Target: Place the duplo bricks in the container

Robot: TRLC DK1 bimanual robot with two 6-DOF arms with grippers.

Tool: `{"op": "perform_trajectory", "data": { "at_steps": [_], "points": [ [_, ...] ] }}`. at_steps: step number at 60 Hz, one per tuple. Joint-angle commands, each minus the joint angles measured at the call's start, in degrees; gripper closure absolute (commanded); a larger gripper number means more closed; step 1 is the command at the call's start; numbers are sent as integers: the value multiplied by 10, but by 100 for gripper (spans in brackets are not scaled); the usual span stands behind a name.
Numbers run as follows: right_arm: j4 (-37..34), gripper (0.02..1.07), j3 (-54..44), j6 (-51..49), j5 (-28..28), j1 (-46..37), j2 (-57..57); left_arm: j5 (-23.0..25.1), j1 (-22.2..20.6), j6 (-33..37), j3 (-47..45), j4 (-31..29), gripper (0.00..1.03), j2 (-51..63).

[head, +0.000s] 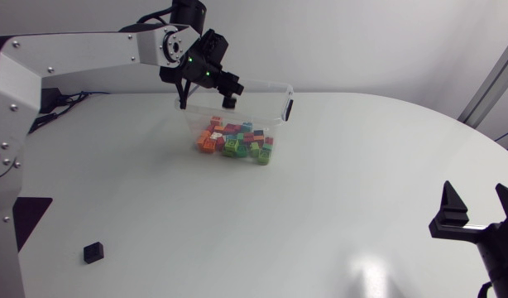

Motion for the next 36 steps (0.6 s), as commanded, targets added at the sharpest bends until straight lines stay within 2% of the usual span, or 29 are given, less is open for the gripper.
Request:
{"op": "perform_trajectory", "data": {
  "at_steps": [1, 5, 12, 23, 36],
  "points": [
    [-4, 6, -9, -2, -1, -1, -3, -1, 7, 3, 34, -27, 4, 17],
    [-4, 6, -9, -2, -1, -1, -3, -2, 18, 19, 41, -71, 4, 1],
    [-4, 6, -10, -2, -1, -1, -3, -3, 44, 44, 12, -93, 4, -61],
    [-4, 6, -10, -2, -1, -1, -3, -3, 90, 112, -86, -127, 4, -189],
    [-4, 6, -10, -2, -1, -1, -3, -3, 135, 241, -250, -195, 4, -333]
  ]
}}
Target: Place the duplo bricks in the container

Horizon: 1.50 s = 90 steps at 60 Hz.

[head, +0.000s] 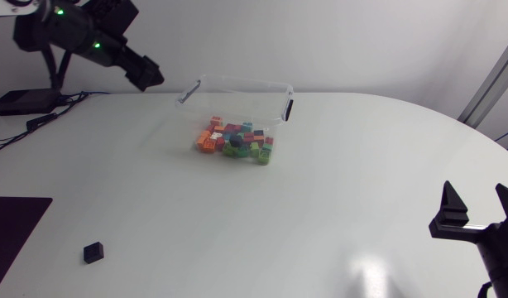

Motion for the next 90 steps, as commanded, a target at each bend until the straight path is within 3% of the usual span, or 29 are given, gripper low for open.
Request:
{"op": "perform_trajectory", "data": {
  "at_steps": [1, 18, 27, 48, 58, 74, 90],
  "points": [
    [-4, 6, -9, -3, -1, -1, -3, -1, 20, 80, -89, -31, 4, -44],
    [-4, 6, -10, -2, -1, -1, -3, -13, 109, 227, -237, -102, 4, -98],
    [-4, 6, -10, -2, -1, -1, -3, -23, 146, 307, -289, -102, 4, -99],
    [-4, 6, -9, -2, -1, -1, -3, -60, 186, 473, -423, -97, 4, -120],
    [-4, 6, -10, -2, -1, -1, -3, -66, 183, 491, -467, -78, 5, -124],
    [-4, 6, -10, -2, -1, -1, -3, -83, 175, 492, -513, 1, 5, -95],
    [-4, 6, -10, -2, -1, -1, -3, -83, 171, 487, -533, 11, 7, -68]
  ]
}}
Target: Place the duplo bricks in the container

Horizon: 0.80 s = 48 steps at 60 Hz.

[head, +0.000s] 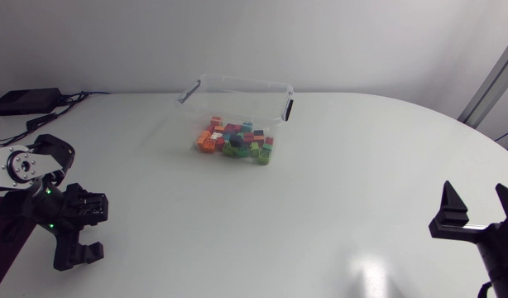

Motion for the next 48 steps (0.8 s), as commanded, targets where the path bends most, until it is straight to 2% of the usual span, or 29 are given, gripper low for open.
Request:
{"op": "perform_trajectory", "data": {
  "at_steps": [1, 12, 17, 20, 24, 28, 33, 38, 44, 48],
  "points": [
    [-4, 6, -9, -2, -1, -1, -3, 0, -3, 13, -20, 0, 7, 15],
    [-4, 6, -9, -2, -1, -1, -3, -3, -2, 10, -25, 11, 8, 28],
    [-4, 6, -9, -2, -1, -1, -3, -5, -2, 7, -24, 14, 17, 44],
    [-4, 6, -10, -2, -1, -1, -3, -5, -2, 0, -21, 15, 29, 54],
    [-4, 6, -10, -2, -1, -1, -3, -6, -2, -7, -16, 15, 51, 69],
    [-4, 6, -9, -3, -1, -1, -3, -7, -2, -14, -11, 15, 79, 75],
    [-4, 6, -10, -2, -1, -1, -3, -8, -2, -14, -3, 16, 99, 68],
    [-4, 6, -10, -3, -1, -1, -3, -7, -3, -15, 15, 0, 100, 44],
    [-4, 6, -10, -2, -1, -1, -3, -2, -34, -44, 49, -36, 100, 7],
    [-4, 6, -9, -3, -1, -1, -3, 8, -71, -85, 76, -43, 100, -14]
  ]
}}
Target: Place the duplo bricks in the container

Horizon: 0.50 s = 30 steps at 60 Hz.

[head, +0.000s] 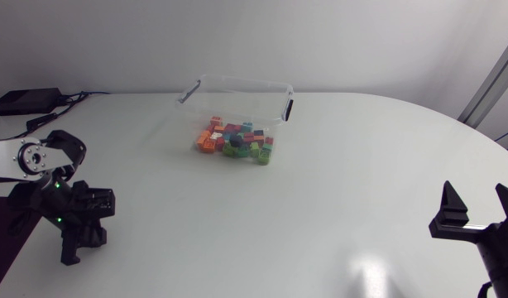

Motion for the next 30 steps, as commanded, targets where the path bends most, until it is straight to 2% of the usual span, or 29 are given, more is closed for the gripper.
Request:
{"op": "perform_trajectory", "data": {
  "at_steps": [1, 7, 16, 25, 30],
  "points": [
    [-4, 6, -10, -2, -1, -1, -3, 15, -39, -46, 47, -11, 100, -32],
    [-4, 6, -9, -3, -1, -1, -3, 50, -94, -107, 109, -42, 100, -30],
    [-4, 6, -10, -2, -1, -1, -3, 92, -172, -221, 221, -43, 100, 32],
    [-4, 6, -9, -2, -1, -1, -3, 154, -195, -321, 331, 1, 100, 111],
    [-4, 6, -10, -2, -1, -1, -3, 162, -201, -368, 372, 43, 100, 140]
  ]
}}
